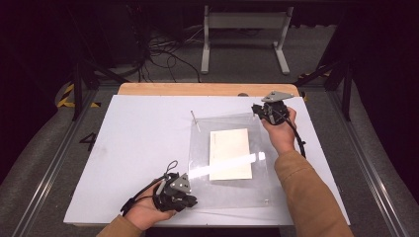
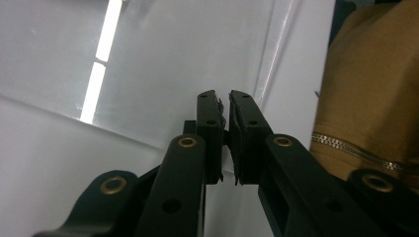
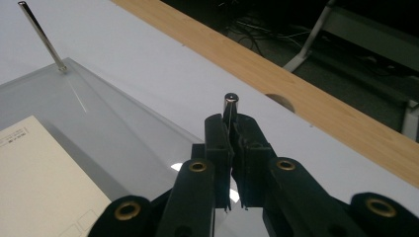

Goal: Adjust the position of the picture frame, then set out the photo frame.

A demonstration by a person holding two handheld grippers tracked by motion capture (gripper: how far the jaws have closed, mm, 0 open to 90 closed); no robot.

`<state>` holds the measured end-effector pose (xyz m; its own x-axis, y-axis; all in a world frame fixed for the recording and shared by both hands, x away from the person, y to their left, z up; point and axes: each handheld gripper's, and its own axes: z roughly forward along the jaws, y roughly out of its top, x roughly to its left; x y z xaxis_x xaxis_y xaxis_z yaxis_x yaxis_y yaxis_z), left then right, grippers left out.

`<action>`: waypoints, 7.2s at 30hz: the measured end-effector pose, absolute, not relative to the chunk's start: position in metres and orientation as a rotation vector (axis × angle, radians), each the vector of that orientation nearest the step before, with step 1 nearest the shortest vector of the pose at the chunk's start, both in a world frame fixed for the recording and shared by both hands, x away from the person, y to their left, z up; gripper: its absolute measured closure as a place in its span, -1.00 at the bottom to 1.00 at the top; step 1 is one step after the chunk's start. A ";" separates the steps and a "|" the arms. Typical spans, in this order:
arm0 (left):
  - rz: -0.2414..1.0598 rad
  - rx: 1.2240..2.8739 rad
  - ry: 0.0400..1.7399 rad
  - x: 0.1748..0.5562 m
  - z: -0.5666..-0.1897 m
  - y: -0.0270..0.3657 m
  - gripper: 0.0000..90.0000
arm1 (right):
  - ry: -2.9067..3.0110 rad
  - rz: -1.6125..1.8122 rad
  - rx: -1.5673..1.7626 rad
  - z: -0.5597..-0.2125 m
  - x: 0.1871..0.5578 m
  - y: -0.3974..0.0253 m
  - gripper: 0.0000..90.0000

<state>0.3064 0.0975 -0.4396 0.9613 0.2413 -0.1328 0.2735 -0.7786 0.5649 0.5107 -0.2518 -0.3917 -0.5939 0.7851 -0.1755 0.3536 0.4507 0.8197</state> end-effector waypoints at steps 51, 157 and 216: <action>0.070 2.143 0.541 0.323 -0.421 0.138 0.18 | 2.115 1.207 1.036 -0.403 0.465 -0.292 0.29; 0.529 1.914 0.481 0.311 -0.427 0.144 -0.86 | 1.951 1.395 1.524 -0.440 0.525 -0.274 0.90; 0.475 1.866 0.234 0.326 -0.418 0.109 0.21 | 1.942 1.401 1.520 -0.444 0.522 -0.275 0.61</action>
<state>0.3261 0.1092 -0.4180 0.8987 0.3864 0.2076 -0.0700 -0.3408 0.9375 0.5216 -0.2755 -0.4440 -0.3924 0.8655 0.3114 0.5684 -0.0380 0.8219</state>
